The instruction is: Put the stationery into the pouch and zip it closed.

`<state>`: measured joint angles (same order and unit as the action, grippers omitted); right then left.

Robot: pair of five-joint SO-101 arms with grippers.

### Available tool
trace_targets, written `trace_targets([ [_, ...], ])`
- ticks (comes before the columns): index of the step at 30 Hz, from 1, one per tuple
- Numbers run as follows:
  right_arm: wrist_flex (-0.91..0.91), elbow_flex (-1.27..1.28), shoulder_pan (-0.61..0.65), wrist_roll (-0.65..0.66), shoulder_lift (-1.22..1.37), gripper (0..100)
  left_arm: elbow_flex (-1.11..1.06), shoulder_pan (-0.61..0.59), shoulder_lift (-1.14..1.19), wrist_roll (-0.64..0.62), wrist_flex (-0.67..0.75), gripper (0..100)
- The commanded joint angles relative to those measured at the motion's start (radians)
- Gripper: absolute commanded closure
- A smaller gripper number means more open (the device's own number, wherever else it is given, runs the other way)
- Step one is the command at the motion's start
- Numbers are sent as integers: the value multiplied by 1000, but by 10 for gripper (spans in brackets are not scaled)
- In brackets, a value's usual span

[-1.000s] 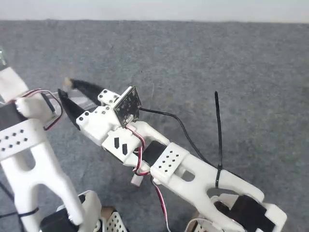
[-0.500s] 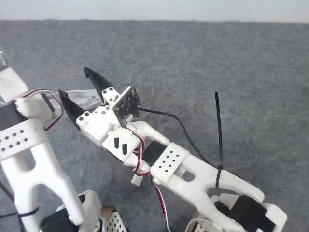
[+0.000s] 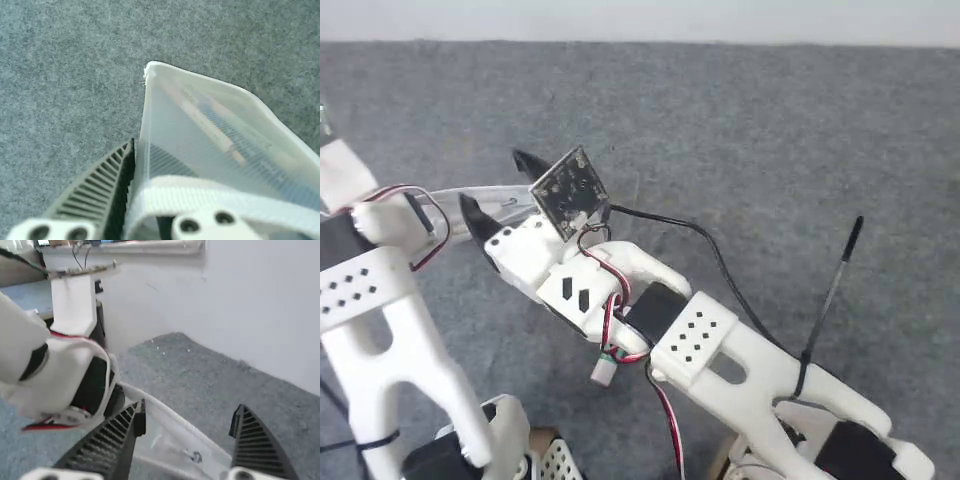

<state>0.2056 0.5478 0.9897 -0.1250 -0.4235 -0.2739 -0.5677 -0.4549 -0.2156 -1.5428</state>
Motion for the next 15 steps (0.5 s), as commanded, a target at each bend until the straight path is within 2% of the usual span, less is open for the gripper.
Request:
trace_targets([
  [1, 173, -41, -41, 5, -110, 735, -15, -5, 15, -8, 25, 987],
  [7, 513, -15, -38, 0, -306, 735, -18, -5, 15, -9, 49, 987],
  [10, 694, 20, -39, -66, -394, 735, -45, -5, 11, -9, 81, 987],
  [15, 814, 169, -42, -129, -463, 735, -50, -5, 11, -12, 98, 987],
])
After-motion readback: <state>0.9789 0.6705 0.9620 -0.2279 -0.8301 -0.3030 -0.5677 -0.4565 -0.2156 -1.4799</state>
